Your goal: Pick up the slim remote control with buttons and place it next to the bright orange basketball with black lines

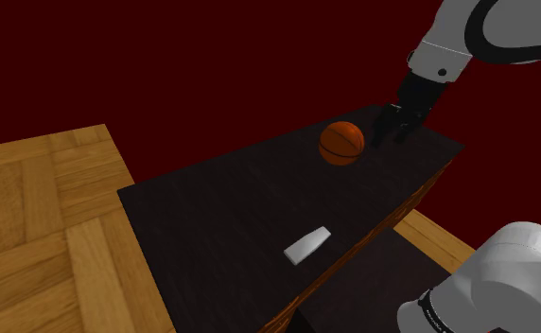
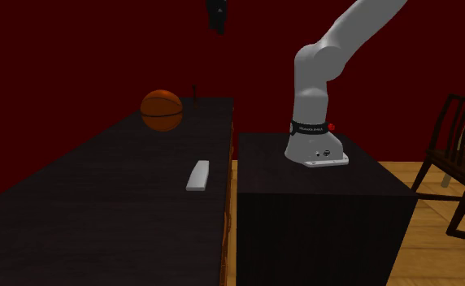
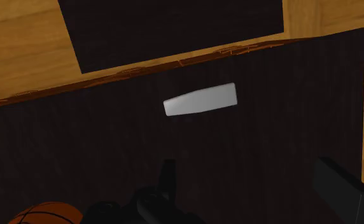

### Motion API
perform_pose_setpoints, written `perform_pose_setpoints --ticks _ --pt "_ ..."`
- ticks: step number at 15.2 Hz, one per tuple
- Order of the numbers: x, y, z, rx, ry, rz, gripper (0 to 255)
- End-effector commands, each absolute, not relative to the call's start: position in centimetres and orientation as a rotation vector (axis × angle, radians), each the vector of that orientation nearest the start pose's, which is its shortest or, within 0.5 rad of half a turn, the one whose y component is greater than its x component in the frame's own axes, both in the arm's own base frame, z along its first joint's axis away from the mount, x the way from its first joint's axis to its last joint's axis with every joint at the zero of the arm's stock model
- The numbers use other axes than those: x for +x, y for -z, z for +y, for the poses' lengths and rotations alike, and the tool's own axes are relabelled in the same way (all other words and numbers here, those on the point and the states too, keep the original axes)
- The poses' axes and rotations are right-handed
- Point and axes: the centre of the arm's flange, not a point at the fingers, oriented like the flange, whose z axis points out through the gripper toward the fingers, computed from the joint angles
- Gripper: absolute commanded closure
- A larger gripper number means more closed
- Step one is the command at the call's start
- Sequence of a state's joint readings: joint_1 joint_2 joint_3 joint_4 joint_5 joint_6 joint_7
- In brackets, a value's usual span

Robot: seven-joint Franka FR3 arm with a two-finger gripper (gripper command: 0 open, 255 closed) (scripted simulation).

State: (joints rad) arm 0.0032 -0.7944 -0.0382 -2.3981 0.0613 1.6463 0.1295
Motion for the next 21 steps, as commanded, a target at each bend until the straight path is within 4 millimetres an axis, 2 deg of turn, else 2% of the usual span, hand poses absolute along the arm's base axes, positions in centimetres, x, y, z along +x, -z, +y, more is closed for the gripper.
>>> perform_pose_setpoints --ticks 1,11,21 --pt "31.1 -58.0 -0.8 -3.041 0.057 0.239 0" --pt "33.5 -45.2 1.6 -2.955 0.038 0.847 0" --pt "36.1 -32.3 2.7 -2.75 0.016 1.431 0"
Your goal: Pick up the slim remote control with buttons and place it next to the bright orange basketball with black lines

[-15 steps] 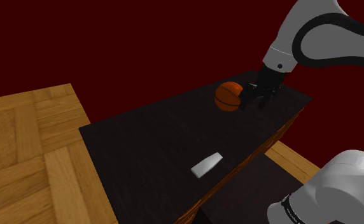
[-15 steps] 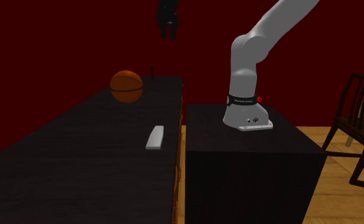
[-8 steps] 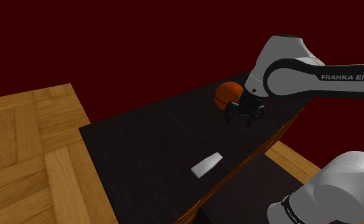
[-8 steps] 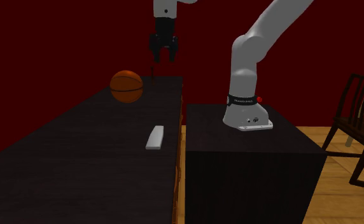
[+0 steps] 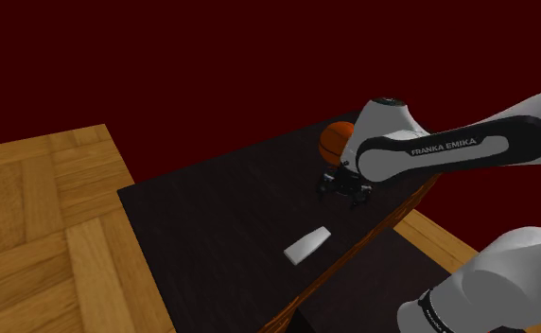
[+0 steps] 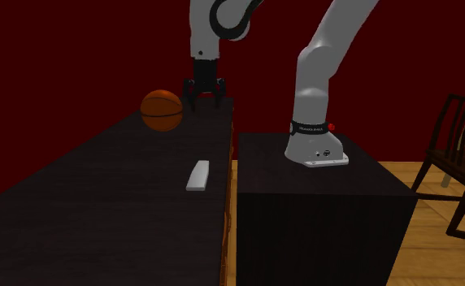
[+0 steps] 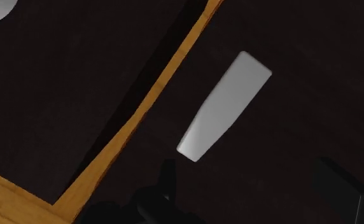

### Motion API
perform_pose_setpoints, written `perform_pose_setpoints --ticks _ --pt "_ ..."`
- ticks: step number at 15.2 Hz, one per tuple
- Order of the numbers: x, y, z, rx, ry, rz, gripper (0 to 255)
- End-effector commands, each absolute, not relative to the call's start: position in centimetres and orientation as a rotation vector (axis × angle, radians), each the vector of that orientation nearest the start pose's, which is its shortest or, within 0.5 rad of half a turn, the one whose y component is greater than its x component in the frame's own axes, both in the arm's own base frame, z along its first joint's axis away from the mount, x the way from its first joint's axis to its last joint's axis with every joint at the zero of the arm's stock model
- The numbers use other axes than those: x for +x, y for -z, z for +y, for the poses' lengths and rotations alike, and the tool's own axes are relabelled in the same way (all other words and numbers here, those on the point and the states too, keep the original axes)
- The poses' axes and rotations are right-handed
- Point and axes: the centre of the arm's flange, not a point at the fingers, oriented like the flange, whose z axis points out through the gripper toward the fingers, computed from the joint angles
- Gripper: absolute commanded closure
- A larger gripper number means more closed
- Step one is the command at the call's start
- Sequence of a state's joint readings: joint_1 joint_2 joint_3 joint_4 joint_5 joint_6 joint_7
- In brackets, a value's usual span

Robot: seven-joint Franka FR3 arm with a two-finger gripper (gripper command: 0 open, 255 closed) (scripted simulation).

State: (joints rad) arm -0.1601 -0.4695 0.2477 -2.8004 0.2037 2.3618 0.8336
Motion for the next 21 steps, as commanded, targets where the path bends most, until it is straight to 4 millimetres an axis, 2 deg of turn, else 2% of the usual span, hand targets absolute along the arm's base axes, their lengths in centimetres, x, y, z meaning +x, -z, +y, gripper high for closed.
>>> perform_pose_setpoints --ticks 1,15,21 --pt "36.4 -31.0 2.8 -2.723 0.014 1.487 0" --pt "39.6 -12.8 2.3 -2.236 -0.017 2.207 0" --pt "39.6 -9.7 2.4 -2.236 -0.017 2.207 0"
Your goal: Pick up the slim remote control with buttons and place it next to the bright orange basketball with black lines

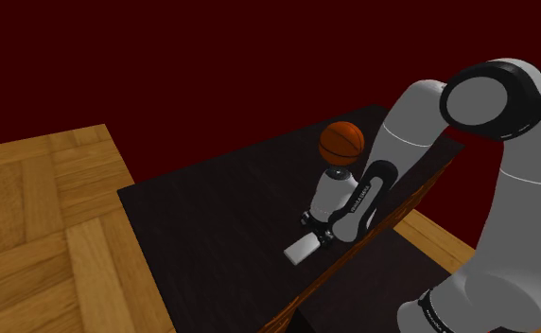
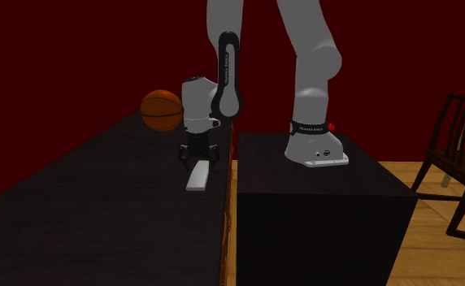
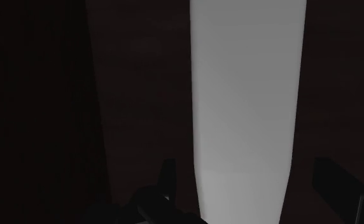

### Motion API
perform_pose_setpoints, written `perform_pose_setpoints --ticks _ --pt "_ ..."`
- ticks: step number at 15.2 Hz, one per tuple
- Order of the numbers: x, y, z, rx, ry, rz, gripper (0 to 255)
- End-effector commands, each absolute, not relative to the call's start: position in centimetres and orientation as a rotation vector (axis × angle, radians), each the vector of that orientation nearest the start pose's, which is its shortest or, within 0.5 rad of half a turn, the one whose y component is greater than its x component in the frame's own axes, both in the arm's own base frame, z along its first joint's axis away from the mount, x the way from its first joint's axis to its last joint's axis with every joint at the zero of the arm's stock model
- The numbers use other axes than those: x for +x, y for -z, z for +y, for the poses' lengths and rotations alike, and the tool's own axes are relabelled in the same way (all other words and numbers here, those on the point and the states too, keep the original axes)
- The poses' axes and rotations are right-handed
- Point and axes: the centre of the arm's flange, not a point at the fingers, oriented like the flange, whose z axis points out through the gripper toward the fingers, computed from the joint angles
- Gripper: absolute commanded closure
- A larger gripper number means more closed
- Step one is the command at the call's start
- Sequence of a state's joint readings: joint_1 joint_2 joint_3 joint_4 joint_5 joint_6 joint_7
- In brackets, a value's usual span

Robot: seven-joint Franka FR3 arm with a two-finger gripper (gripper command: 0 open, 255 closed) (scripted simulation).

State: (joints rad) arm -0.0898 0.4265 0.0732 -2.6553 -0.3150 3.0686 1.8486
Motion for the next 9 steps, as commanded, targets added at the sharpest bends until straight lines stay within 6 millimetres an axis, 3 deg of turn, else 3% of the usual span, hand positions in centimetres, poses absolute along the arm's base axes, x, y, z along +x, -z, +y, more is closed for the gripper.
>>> perform_pose_setpoints --ticks 1,9 --pt "39.57 -9.13 2.35 -2.236 -0.017 2.207 0" --pt "39.56 -8.83 2.36 -2.236 -0.017 2.207 0"
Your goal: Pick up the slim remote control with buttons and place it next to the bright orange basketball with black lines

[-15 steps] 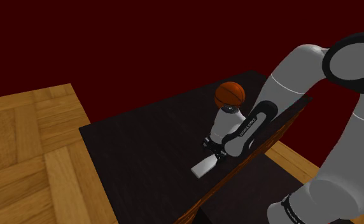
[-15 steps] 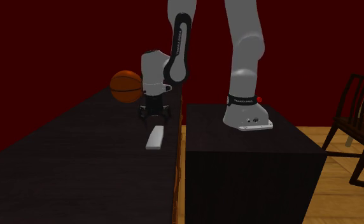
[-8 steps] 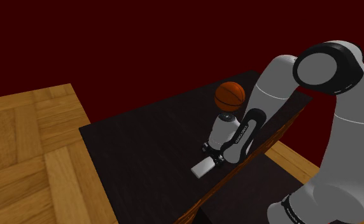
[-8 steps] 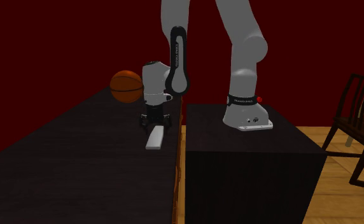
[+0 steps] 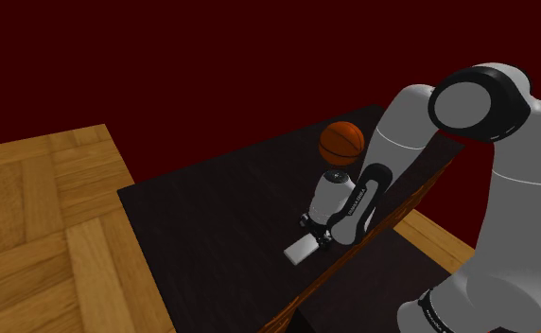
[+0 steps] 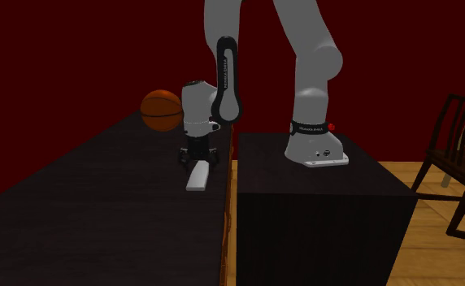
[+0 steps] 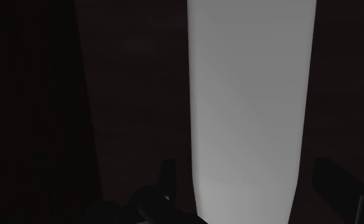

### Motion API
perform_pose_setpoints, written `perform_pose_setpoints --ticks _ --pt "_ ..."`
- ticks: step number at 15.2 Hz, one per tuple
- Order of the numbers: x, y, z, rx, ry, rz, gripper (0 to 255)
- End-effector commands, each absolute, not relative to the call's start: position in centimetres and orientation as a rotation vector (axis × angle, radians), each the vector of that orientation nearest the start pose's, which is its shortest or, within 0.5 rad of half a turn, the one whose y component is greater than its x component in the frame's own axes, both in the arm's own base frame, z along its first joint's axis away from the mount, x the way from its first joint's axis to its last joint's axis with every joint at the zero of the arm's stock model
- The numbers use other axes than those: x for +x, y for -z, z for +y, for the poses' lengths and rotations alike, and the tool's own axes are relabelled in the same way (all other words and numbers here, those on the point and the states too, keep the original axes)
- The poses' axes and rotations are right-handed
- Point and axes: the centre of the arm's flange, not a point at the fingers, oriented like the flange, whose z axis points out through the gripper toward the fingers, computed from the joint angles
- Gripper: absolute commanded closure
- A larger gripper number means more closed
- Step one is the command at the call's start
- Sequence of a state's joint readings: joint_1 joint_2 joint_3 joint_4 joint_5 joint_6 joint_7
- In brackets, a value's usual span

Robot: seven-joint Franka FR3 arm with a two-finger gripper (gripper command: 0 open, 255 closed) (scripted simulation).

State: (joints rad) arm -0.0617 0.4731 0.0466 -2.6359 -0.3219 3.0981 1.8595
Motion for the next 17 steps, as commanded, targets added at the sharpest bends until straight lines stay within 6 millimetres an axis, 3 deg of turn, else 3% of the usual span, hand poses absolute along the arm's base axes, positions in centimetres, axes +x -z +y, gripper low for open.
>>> perform_pose_setpoints --ticks 1,2,11,17 --pt "39.6 -8.8 2.4 -2.236 -0.017 2.207 0" --pt "39.6 -8.8 2.4 -2.236 -0.017 2.207 255" --pt "39.6 -8.8 2.4 -2.236 -0.017 2.207 255" --pt "39.6 -12.0 2.4 -2.236 -0.017 2.207 255"
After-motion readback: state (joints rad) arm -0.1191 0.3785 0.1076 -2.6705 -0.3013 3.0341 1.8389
